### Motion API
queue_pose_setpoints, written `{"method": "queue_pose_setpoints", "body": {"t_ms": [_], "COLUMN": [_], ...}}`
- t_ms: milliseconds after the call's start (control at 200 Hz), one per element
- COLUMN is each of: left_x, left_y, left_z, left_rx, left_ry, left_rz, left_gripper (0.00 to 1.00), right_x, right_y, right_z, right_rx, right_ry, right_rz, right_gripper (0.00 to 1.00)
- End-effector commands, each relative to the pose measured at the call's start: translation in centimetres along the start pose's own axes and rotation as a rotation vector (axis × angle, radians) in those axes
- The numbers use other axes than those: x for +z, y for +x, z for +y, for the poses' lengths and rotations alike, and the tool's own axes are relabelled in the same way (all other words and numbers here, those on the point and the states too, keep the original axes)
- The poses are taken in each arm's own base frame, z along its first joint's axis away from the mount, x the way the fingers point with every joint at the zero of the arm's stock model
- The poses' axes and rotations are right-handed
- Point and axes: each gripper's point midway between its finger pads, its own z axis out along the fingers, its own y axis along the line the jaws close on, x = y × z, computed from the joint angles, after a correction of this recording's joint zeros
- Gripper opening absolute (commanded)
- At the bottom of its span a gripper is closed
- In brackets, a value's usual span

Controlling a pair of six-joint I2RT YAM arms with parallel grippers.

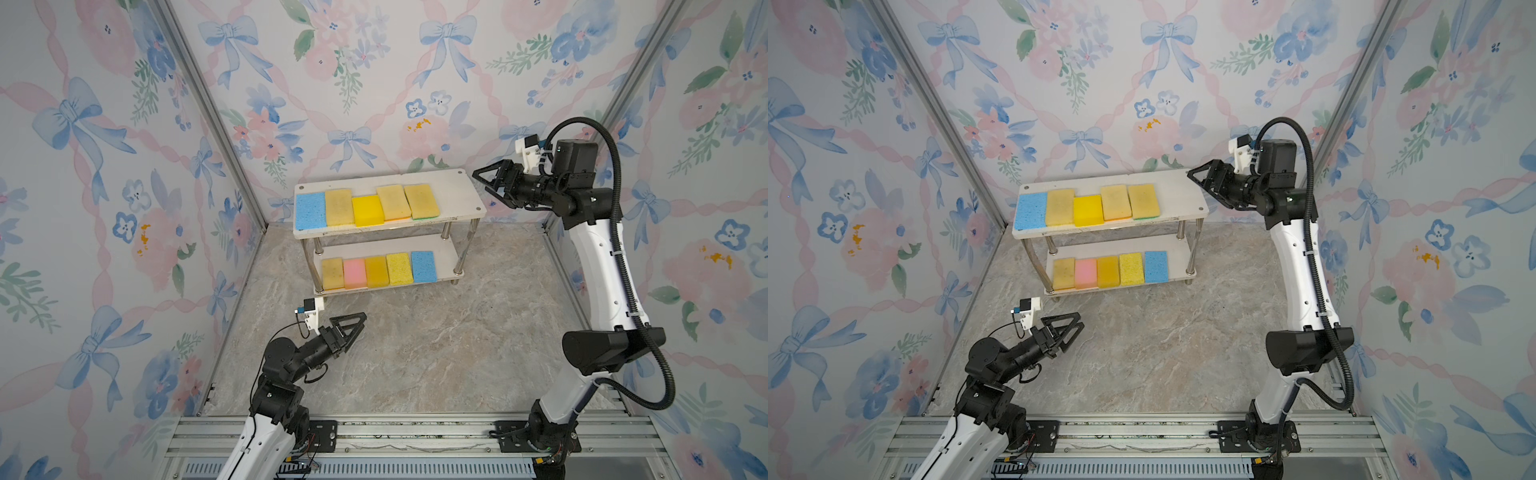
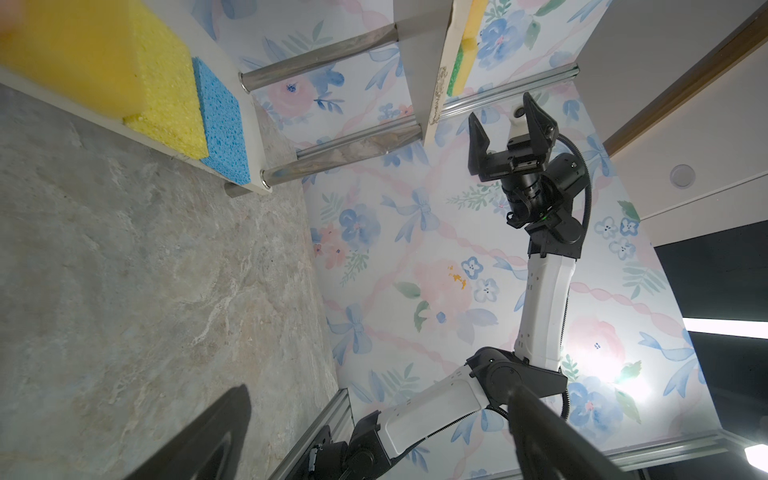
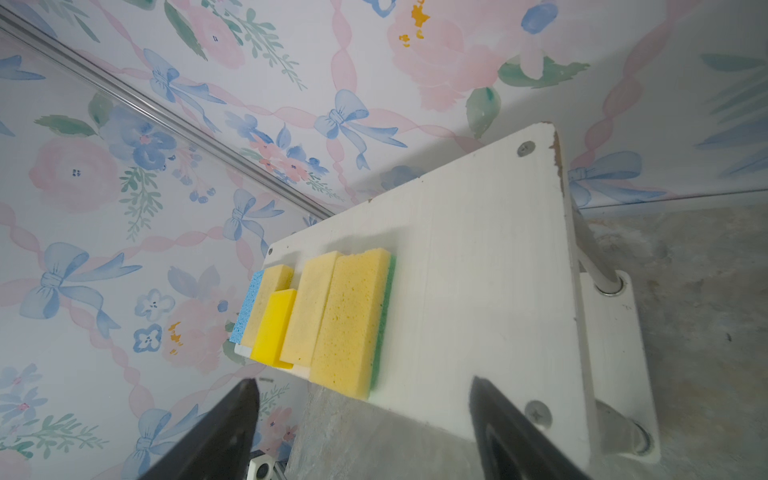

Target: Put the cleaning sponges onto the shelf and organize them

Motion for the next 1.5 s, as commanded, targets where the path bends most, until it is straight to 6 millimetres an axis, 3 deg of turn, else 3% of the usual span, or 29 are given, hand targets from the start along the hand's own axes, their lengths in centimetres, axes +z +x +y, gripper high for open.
{"method": "queue_pose_setpoints", "body": {"t_ms": [0,265,425,630,845,1080,1225,1495], "left_x": [0.0,-0.4,-1.1,-3.0,-5.3,-8.6,-10.0,-10.3], "left_y": [-0.7,-2.9,-4.4,-6.7,-8.5,-9.7,-9.8,-9.9], "left_z": [-0.4,0.4,2.0,3.5,4.7,4.1,3.9,4.0], "left_rx": [0.067,0.168,0.214,0.352,0.515,0.685,0.704,0.666], "left_ry": [-0.033,-0.180,-0.308,-0.489,-0.620,-0.678,-0.649,-0.620], "left_rz": [-0.019,-0.117,-0.187,-0.295,-0.426,-0.589,-0.672,-0.714], "left_gripper": [0.98,0.98,0.98,0.98,0.98,0.98,0.98,0.98], "right_x": [-2.3,-6.2,-8.3,-10.1,-10.2,-10.6,-11.0,-8.0], "right_y": [1.0,4.8,7.2,9.0,11.1,13.0,13.4,15.6], "right_z": [0.8,-0.1,-2.5,-4.5,-6.4,-9.0,-13.2,-18.9], "right_rx": [-0.038,-0.091,-0.218,-0.327,-0.385,-0.563,-0.551,-0.573], "right_ry": [-0.019,0.031,0.176,0.233,0.229,0.304,0.487,0.551], "right_rz": [-0.024,-0.068,-0.075,-0.204,-0.277,-0.335,-0.336,-0.307], "right_gripper": [0.84,0.90,1.00,0.97,0.97,0.97,0.97,0.97]}}
